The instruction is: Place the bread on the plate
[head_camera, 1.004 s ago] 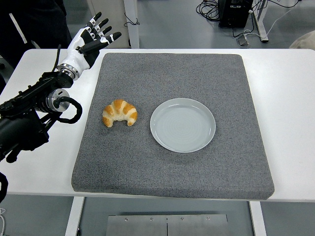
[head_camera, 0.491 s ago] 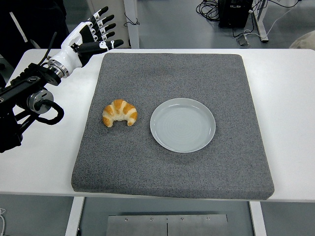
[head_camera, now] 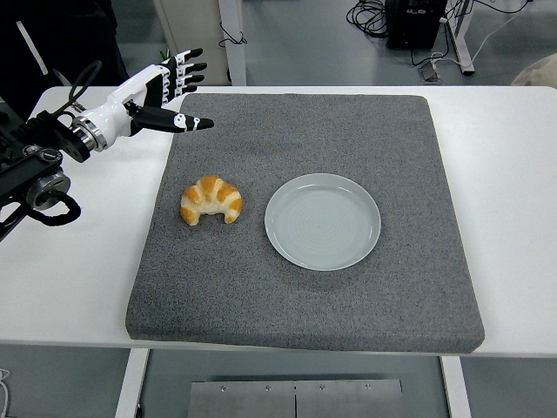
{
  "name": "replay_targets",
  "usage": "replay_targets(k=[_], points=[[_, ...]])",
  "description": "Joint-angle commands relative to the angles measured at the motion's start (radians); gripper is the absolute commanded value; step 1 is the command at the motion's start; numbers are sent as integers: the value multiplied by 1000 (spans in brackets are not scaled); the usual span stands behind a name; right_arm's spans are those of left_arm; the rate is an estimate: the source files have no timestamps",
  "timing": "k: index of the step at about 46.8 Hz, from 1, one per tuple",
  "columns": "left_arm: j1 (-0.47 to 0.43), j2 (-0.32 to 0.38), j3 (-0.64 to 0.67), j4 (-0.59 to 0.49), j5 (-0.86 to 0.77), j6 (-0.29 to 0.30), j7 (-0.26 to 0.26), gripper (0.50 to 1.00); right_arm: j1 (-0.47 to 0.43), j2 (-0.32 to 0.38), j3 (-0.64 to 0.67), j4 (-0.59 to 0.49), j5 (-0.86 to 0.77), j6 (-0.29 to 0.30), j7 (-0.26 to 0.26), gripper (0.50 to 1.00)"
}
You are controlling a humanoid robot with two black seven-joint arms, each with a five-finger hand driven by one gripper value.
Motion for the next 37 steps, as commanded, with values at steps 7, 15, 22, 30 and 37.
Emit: replay_targets(k=[7, 15, 22, 30, 37], points=[[-4, 75, 0, -63, 79, -24, 0, 972, 0, 0, 0, 0, 0, 0, 0, 1000], [-18, 72, 0, -60, 140, -60, -6, 972, 0, 0, 0, 0, 0, 0, 0, 1000], [-16, 58, -2, -62, 154, -112, -3, 972, 0, 0, 0, 0, 0, 0, 0, 1000], [-9, 49, 2, -62, 226, -121, -4, 972, 0, 0, 0, 0, 0, 0, 0, 1000], [-10, 55, -8, -54, 251, -156, -10, 972, 0, 0, 0, 1, 0, 0, 0, 1000]])
